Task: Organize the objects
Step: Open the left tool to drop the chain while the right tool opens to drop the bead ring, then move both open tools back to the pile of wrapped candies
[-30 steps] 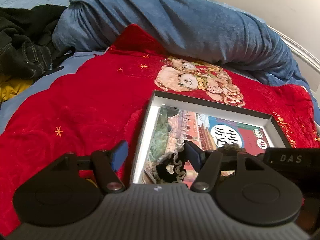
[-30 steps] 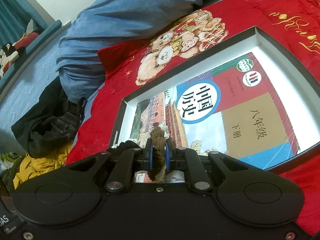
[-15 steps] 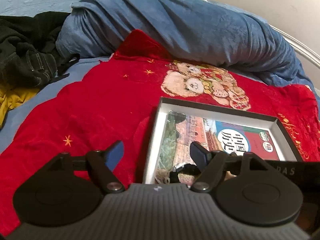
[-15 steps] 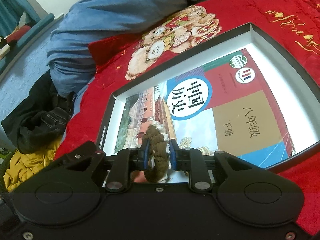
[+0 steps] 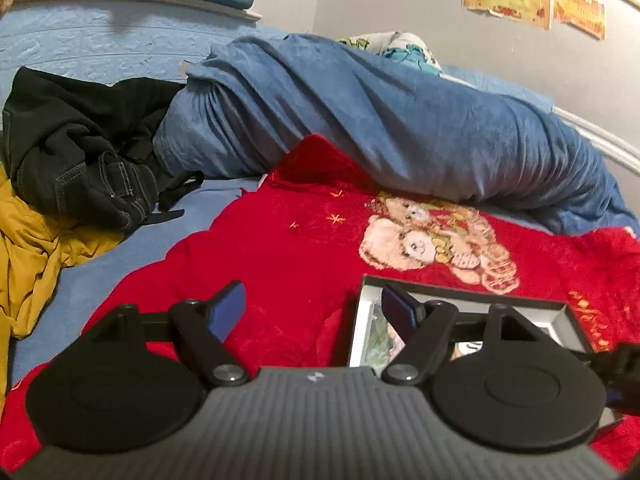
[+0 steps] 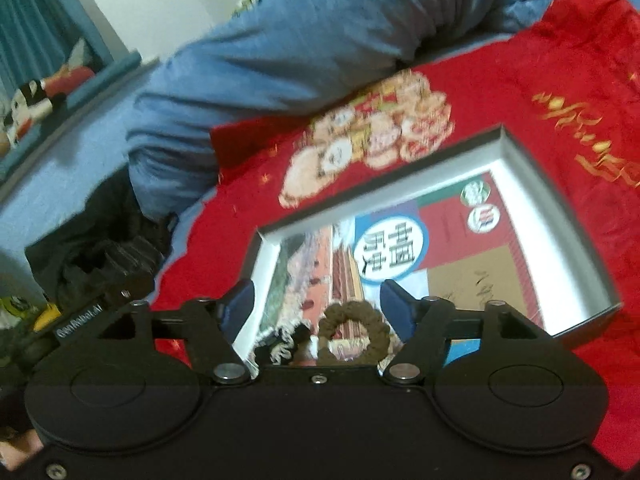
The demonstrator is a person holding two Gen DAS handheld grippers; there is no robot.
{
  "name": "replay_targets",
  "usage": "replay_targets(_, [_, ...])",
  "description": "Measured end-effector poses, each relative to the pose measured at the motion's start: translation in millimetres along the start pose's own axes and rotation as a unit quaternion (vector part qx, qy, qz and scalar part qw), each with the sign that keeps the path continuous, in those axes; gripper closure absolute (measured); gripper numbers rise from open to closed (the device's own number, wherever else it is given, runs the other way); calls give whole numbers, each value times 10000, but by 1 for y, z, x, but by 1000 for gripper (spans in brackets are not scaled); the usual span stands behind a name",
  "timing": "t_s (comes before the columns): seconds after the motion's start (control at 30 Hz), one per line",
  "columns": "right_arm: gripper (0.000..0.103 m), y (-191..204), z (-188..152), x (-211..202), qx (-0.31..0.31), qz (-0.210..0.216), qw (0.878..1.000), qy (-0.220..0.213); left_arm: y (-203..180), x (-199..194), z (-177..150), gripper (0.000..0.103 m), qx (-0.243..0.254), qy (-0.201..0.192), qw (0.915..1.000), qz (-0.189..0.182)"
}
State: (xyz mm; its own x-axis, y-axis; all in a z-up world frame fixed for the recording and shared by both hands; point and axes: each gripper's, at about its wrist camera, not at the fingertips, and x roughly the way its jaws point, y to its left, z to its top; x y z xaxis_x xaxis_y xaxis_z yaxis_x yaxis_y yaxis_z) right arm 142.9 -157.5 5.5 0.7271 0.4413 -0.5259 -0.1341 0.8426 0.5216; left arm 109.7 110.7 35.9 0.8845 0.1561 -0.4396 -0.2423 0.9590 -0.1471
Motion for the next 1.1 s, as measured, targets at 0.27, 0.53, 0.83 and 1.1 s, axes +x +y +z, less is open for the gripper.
replay_targets(0.27, [26,-4,8,-66,135,90,9985,-528,4,-28,8,19,-234,-253,9982,-487])
replay_targets(0.53, [18,2,-7,-121,-48,135,9966,-812,0,-71,5,14,-150,-362,9935,-1065])
replay_targets(0.83, [12,-4,-37,-139,-92,167,9979,-613,-17,-92,-16,0,69,-81,9884,-1516])
replay_targets(1.1, [9,-23,-36,-105,264,-75,9991,-317,-42,-70,-43,0,371,423,9867,-1524])
